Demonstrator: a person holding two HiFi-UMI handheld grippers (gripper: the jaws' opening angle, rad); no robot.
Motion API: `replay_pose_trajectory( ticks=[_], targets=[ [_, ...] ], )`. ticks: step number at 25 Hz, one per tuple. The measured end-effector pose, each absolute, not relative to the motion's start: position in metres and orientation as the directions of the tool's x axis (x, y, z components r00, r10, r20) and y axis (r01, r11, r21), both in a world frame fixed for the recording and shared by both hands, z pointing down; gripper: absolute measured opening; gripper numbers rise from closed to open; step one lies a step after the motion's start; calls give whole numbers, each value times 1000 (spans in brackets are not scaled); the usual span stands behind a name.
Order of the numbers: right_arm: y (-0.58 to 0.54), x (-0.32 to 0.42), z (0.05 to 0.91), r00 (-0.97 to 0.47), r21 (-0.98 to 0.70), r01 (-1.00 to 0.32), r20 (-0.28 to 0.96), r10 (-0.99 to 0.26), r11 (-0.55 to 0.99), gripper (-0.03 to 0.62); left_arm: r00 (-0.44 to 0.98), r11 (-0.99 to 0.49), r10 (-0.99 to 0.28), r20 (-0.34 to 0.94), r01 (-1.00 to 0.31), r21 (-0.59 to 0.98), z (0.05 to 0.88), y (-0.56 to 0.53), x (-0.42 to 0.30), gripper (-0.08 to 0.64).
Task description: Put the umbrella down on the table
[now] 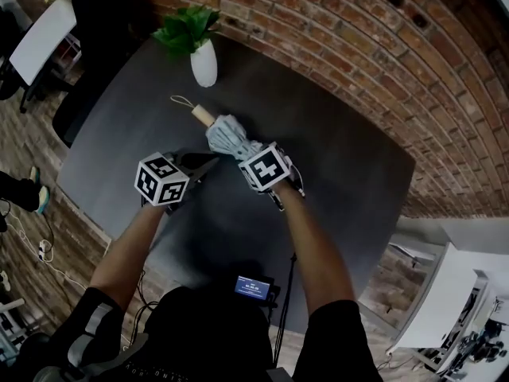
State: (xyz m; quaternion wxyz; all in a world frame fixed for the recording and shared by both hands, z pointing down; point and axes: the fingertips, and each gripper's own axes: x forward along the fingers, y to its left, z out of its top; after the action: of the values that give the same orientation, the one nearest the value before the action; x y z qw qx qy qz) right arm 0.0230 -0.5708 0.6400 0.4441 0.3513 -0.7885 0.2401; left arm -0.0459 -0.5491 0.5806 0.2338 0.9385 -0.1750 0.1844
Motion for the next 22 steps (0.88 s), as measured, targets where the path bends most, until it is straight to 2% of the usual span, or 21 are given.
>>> replay_pose_trajectory(
  ticks=[6, 13, 22],
  targets=[
    [-579, 15, 656, -360, -86, -750, 884, -297, 656, 293, 872, -820, -216, 440, -406, 403, 598, -554, -37, 3],
    [-583, 9, 664, -385, -72, -729, 865, -321, 680, 295, 873, -812, -195, 446, -399, 426, 609, -553, -29, 3],
    [-584, 8, 658, -401, -26, -729, 826, -396, 684, 377, 868, -813, -177, 465, -395, 428, 611, -542, -25, 3]
  ],
)
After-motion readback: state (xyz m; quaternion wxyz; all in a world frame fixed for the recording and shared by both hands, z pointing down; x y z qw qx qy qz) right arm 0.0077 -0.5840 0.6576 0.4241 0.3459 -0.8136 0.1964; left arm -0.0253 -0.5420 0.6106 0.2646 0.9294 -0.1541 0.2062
